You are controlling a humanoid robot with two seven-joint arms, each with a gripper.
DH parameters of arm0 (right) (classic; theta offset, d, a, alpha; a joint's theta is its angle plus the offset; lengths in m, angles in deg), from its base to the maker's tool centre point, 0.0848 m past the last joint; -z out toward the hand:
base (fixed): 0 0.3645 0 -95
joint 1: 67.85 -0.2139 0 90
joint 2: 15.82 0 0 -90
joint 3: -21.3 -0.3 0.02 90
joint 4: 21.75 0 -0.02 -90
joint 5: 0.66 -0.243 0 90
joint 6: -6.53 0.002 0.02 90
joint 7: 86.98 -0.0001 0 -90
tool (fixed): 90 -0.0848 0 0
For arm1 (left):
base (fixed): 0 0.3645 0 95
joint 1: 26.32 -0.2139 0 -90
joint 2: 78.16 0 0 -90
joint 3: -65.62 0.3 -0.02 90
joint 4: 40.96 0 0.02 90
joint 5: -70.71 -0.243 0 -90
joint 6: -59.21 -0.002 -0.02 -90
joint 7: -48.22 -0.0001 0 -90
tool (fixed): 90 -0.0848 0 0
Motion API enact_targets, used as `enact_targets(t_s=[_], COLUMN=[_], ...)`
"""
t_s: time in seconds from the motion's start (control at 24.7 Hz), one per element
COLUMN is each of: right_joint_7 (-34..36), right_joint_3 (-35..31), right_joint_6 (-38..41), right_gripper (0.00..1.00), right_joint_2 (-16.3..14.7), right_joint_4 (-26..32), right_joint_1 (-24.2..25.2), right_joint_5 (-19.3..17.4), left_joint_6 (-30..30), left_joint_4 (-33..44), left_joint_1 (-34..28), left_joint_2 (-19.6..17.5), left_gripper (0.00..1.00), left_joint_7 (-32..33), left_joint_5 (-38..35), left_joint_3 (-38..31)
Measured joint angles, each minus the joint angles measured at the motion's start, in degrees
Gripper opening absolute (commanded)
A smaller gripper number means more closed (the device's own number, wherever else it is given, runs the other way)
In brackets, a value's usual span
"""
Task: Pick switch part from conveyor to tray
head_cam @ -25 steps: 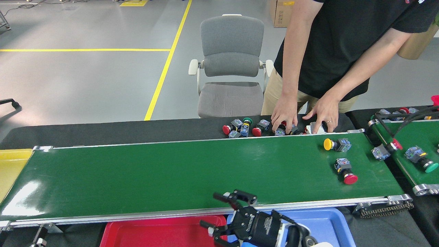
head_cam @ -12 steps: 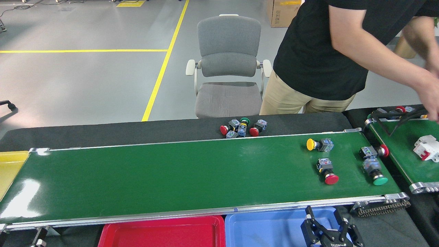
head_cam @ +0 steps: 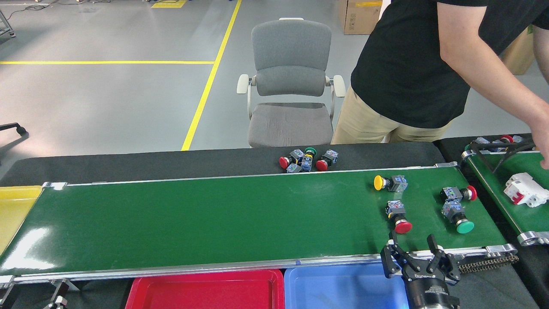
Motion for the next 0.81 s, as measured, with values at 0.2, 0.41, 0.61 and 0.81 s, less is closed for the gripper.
enact_targets(t_s=[0.2,0.41,0.61,0.81], right_joint_7=[-2.79,-3.37,-3.46,-3.85], right_joint_3=[2.83,8.85,10.87,15.97], right_joint_6=[-0.63,-6.28,-7.71,-6.18], right_gripper=[0.93,0.33,0.06,0.05], right_joint_2=[0.0,-0.24,-1.17,-1.27], right_joint_4=[-3.97,-9.91,-11.04,-9.17], right_joint_1=[-2.93,-8.61,-10.04,-9.35], right_joint_5=[0.01,0.01,-0.31,-0.41], left_joint_6=[0.04,0.22,0.08,-0.01], left_joint_4=[0.0,0.0,0.0,0.0], left_joint_1=[0.08,0.16,0.19,0.19], left_joint_2=[0.0,0.0,-0.41,-0.41], left_gripper=[1.0,1.0,1.0,1.0], left_joint_7=[0.0,-0.05,-0.15,-0.16], left_joint_5=[-0.05,-0.1,-0.11,-0.11], left_joint_3=[0.76,1.21,1.22,1.24])
